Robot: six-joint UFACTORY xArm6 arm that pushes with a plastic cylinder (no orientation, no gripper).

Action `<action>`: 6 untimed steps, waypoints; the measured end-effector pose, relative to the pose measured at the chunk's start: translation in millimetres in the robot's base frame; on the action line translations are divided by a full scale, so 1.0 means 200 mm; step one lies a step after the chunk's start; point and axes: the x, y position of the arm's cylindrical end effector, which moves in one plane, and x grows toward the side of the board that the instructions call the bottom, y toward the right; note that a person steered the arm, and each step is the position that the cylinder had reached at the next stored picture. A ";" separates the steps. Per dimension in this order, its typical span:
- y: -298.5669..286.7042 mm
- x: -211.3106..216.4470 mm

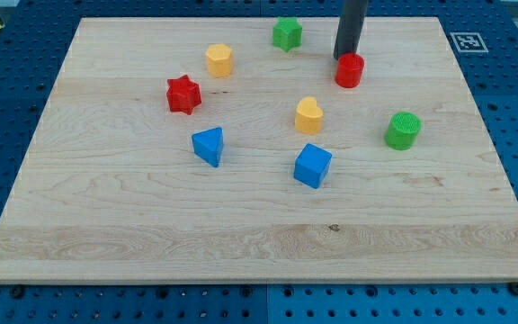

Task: Move the green star down a bit

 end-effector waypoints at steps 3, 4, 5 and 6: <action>0.02 0.12; 0.01 0.17; 0.01 0.05; -0.01 -0.20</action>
